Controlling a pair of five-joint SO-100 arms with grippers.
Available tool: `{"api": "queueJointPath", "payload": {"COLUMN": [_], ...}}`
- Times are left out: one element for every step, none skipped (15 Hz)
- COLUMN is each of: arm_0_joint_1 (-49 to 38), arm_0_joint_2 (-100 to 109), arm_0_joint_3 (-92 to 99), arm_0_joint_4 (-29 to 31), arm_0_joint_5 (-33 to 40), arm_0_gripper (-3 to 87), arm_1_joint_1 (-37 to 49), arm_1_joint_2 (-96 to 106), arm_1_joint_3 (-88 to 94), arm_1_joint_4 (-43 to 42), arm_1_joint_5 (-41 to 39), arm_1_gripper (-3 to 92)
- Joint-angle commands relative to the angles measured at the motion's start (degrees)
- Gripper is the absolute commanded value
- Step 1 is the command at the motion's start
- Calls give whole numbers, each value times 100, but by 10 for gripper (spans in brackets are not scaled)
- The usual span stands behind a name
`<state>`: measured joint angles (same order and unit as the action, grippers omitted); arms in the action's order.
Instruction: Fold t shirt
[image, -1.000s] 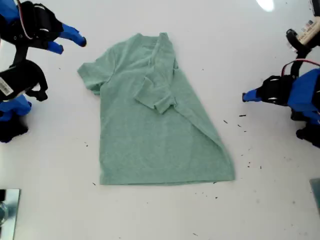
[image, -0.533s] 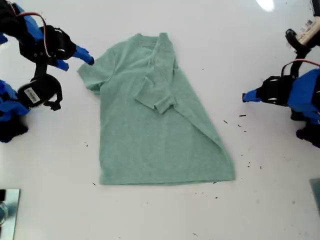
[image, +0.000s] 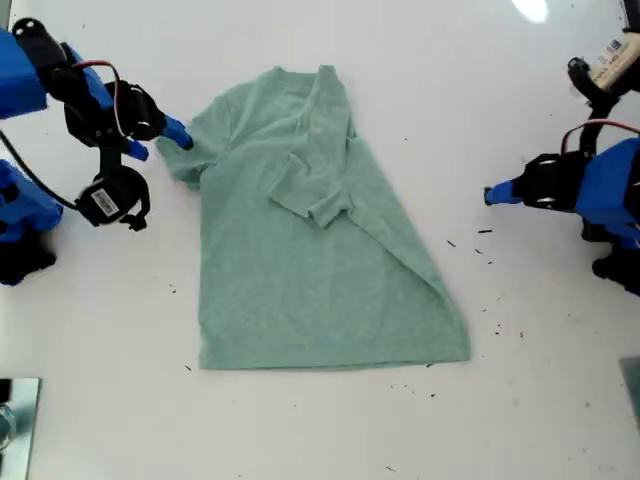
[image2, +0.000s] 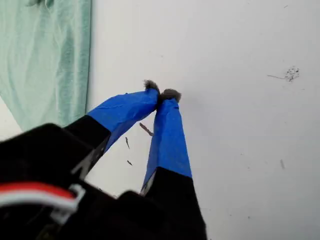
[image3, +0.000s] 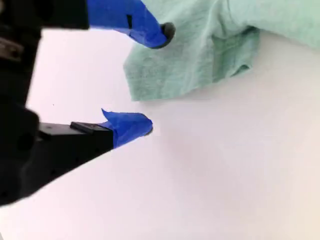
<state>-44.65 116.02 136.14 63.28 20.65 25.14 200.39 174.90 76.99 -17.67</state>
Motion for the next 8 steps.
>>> {"api": "queueJointPath", "payload": {"arm_0_joint_1": [-290, -413, -413, -167, 123, 290, 404, 431], "arm_0_joint_2": [-255, -589, -826, -650, -114, 439, 782, 993], "arm_0_joint_3": [220, 299, 229, 123, 0, -255, -694, -1125], "arm_0_joint_4": [-562, -844, -958, -949, -932, -870, -677, -527], "arm_0_joint_5": [149, 343, 545, 563, 519, 536, 633, 765], "arm_0_gripper": [242, 181, 51, -3, -3, -3, -3, -3], "arm_1_joint_1": [-35, -44, -44, -44, -44, -44, -44, -18], "arm_1_joint_2": [35, 35, 35, 35, 35, 35, 35, 35], "arm_1_joint_3": [343, 343, 343, 343, 343, 343, 343, 343], "arm_1_joint_4": [-123, -123, -123, -123, -123, -123, -123, -123], "arm_1_joint_5": [-88, -97, -97, -88, -79, -70, -62, -62], "arm_1_gripper": [23, 23, 23, 23, 23, 23, 23, 23]}}
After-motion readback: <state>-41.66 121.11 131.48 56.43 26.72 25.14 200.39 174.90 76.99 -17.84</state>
